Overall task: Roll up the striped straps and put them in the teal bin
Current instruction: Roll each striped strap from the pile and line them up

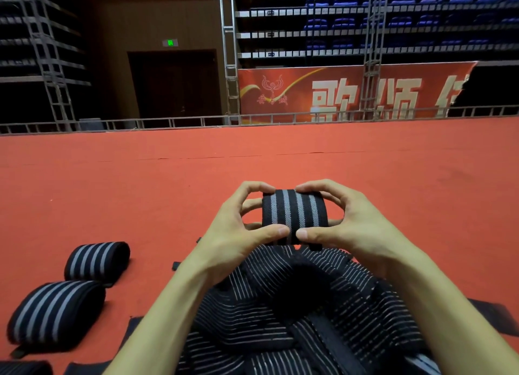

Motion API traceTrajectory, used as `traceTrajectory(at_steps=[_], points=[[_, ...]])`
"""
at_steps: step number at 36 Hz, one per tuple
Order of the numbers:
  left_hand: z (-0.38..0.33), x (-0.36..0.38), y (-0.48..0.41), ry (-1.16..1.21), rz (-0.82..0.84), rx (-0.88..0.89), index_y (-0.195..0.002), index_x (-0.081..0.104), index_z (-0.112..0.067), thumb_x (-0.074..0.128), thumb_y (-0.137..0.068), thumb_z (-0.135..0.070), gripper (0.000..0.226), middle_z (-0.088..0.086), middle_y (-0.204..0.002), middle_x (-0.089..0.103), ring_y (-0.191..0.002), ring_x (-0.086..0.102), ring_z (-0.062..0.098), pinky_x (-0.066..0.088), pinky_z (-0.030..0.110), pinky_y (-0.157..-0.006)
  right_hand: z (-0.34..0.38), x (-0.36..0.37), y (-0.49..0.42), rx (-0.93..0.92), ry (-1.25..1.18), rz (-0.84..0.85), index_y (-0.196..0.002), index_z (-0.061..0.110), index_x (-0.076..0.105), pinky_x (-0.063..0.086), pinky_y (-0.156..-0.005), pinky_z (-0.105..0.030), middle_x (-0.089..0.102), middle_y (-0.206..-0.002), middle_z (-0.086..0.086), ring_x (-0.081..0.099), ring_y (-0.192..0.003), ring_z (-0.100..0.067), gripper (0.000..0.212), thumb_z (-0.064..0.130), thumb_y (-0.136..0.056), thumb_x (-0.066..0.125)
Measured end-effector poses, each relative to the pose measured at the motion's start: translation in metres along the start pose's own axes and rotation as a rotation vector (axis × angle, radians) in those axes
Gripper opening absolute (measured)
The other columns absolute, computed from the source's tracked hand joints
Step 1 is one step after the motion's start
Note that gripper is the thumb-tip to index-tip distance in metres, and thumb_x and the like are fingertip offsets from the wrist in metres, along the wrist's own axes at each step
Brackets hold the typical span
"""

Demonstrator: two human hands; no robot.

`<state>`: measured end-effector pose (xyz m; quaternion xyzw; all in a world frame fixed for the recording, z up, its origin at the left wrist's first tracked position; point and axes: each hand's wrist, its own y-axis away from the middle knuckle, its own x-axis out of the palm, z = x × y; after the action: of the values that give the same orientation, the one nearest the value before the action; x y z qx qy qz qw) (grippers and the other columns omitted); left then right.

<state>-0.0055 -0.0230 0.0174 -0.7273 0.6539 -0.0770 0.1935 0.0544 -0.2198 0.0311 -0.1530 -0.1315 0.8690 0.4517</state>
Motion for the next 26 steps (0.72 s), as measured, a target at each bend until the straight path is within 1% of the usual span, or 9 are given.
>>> traceTrajectory(at_steps=[6, 9, 11, 12, 15, 17, 21, 24, 26], points=[[0.004, 0.003, 0.005, -0.027, 0.024, -0.02, -0.112, 0.052, -0.027, 0.081, -0.076, 0.0, 0.053, 0.005, -0.122, 0.064, -0.089, 0.074, 0.034, 0.059, 0.056, -0.08, -0.004, 0.0, 0.001, 0.016, 0.08, -0.011, -0.112, 0.022, 0.067, 0.059, -0.063, -0.033, 0.062, -0.124, 0.003, 0.073, -0.083, -0.035, 0.056, -0.01, -0.069, 0.083], [0.01, 0.006, 0.014, -0.018, 0.021, -0.051, -0.106, 0.052, -0.03, 0.081, -0.076, 0.003, 0.053, 0.005, -0.118, 0.064, -0.085, 0.074, 0.03, 0.06, 0.053, -0.076, -0.005, 0.003, 0.003, 0.01, 0.248, 0.0, -0.113, 0.025, 0.066, 0.061, -0.075, -0.034, 0.061, -0.125, 0.006, 0.073, -0.09, -0.024, 0.059, -0.007, -0.068, 0.085], [0.011, 0.007, 0.019, -0.024, 0.026, -0.058, -0.105, 0.051, -0.03, 0.081, -0.075, 0.004, 0.054, 0.004, -0.117, 0.064, -0.082, 0.073, 0.026, 0.061, 0.048, -0.073, -0.005, 0.006, 0.007, 0.016, 0.292, 0.002, -0.113, 0.027, 0.066, 0.059, -0.085, -0.036, 0.062, -0.124, 0.006, 0.07, -0.099, -0.017, 0.06, -0.005, -0.067, 0.086], [0.009, 0.006, 0.023, -0.035, 0.029, -0.062, -0.106, 0.05, -0.029, 0.081, -0.075, 0.004, 0.055, 0.004, -0.116, 0.063, -0.081, 0.073, 0.025, 0.061, 0.046, -0.072, -0.005, 0.008, 0.011, 0.025, 0.291, 0.0, -0.112, 0.029, 0.066, 0.059, -0.086, -0.038, 0.062, -0.124, 0.006, 0.069, -0.102, -0.017, 0.061, -0.005, -0.066, 0.086], [0.001, 0.002, 0.04, -0.049, 0.04, -0.078, -0.109, 0.048, -0.023, 0.081, -0.074, 0.005, 0.055, 0.009, -0.117, 0.062, -0.086, 0.074, 0.028, 0.061, 0.044, -0.069, -0.004, 0.018, 0.025, 0.045, 0.271, -0.013, -0.11, 0.032, 0.065, 0.059, -0.086, -0.045, 0.062, -0.124, 0.002, 0.071, -0.1, -0.023, 0.062, -0.005, -0.065, 0.087], [-0.004, -0.002, 0.055, -0.051, 0.035, -0.094, -0.109, 0.048, -0.021, 0.081, -0.073, 0.006, 0.056, 0.012, -0.115, 0.063, -0.086, 0.073, 0.03, 0.06, 0.045, -0.069, -0.002, 0.028, 0.036, 0.056, 0.269, -0.007, -0.11, 0.033, 0.064, 0.06, -0.084, -0.045, 0.062, -0.125, -0.002, 0.073, -0.093, -0.027, 0.062, -0.005, -0.065, 0.087], [-0.014, -0.016, 0.093, -0.091, 0.026, -0.128, -0.108, 0.05, -0.025, 0.086, -0.069, -0.001, 0.058, 0.013, -0.112, 0.066, -0.086, 0.073, 0.032, 0.06, 0.046, -0.074, 0.008, 0.056, 0.061, 0.084, 0.264, 0.009, -0.114, 0.028, 0.064, 0.06, -0.081, -0.037, 0.066, -0.118, 0.0, 0.072, -0.089, -0.017, 0.063, -0.003, -0.064, 0.088], [-0.023, -0.032, 0.125, -0.088, 0.025, -0.156, -0.111, 0.049, -0.021, 0.084, -0.071, 0.004, 0.059, 0.014, -0.112, 0.065, -0.083, 0.07, 0.024, 0.058, 0.047, -0.075, 0.016, 0.084, 0.079, 0.1, 0.274, 0.017, -0.114, 0.028, 0.066, 0.059, -0.086, -0.042, 0.068, -0.114, 0.002, 0.071, -0.092, -0.019, 0.064, 0.001, -0.061, 0.09], [-0.03, -0.045, 0.148, -0.09, 0.018, -0.183, -0.113, 0.049, -0.019, 0.082, -0.072, 0.006, 0.059, 0.015, -0.119, 0.062, -0.085, 0.071, 0.026, 0.058, 0.049, -0.077, 0.02, 0.106, 0.091, 0.098, 0.266, 0.024, -0.114, 0.029, 0.066, 0.059, -0.085, -0.042, 0.067, -0.115, 0.003, 0.071, -0.095, -0.02, 0.065, 0.003, -0.059, 0.091]])
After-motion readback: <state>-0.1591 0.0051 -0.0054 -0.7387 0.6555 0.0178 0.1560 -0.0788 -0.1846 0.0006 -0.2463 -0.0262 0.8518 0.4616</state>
